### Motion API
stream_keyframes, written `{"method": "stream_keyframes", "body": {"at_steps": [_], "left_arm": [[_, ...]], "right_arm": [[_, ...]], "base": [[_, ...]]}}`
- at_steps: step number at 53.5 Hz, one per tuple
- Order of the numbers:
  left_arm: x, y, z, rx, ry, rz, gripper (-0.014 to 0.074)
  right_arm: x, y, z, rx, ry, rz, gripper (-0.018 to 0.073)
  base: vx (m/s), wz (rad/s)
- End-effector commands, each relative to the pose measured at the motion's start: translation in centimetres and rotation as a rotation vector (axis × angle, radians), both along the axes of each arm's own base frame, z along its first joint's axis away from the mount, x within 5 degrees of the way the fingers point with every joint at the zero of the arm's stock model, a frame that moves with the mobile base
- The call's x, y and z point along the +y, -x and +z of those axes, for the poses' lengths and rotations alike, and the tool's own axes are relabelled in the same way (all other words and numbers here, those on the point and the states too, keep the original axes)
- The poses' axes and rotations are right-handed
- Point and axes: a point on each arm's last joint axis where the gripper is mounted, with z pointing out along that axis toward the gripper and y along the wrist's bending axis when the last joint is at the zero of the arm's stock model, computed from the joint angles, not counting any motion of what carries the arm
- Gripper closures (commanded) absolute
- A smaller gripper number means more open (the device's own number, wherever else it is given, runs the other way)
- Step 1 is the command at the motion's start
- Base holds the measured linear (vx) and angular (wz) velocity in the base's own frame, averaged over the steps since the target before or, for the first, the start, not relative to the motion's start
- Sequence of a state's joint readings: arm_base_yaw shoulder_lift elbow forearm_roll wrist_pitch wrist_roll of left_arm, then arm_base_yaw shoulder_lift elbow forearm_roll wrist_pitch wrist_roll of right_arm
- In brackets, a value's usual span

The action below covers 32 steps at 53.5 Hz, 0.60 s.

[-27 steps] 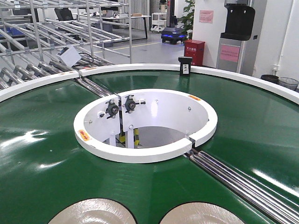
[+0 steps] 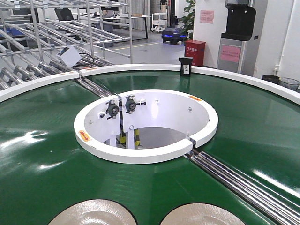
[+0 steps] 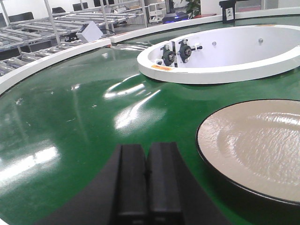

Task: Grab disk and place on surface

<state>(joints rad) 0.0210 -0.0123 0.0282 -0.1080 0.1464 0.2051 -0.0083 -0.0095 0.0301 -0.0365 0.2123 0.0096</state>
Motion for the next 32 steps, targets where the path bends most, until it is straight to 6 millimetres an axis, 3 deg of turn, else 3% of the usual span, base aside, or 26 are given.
{"method": "stream_keyframes", "body": {"at_steps": [1, 10, 16, 24, 32], "left_arm": [[0.0, 0.0, 0.0, -0.073, 0.011, 0.004, 0.0595], [0.1, 0.0, 0.6, -0.136, 0.005, 0.01, 0.0595], [0.3, 0.2, 2.1, -0.295, 0.018, 0.026, 0.0595], [0.6, 1.6, 6.6, -0.588, 0.169, 0.032, 0.0595], [0.4, 3.4, 14.8, -0.672, 0.091, 0.023, 0.0595]], "right_arm": [[0.0, 0.0, 1.0, -0.1, 0.008, -0.003, 0.0568], [0.0, 0.0, 1.4, -0.14, 0.014, -0.001, 0.0568], [0.1, 0.1, 2.8, -0.293, 0.017, 0.004, 0.0568], [0.1, 1.4, 8.0, -0.591, 0.017, 0.01, 0.0568], [0.1, 2.2, 15.8, -0.62, 0.057, -0.001, 0.0568]], "base": [[0.0, 0.0], [0.0, 0.0], [0.0, 0.0], [0.0, 0.0], [0.0, 0.0]]}}
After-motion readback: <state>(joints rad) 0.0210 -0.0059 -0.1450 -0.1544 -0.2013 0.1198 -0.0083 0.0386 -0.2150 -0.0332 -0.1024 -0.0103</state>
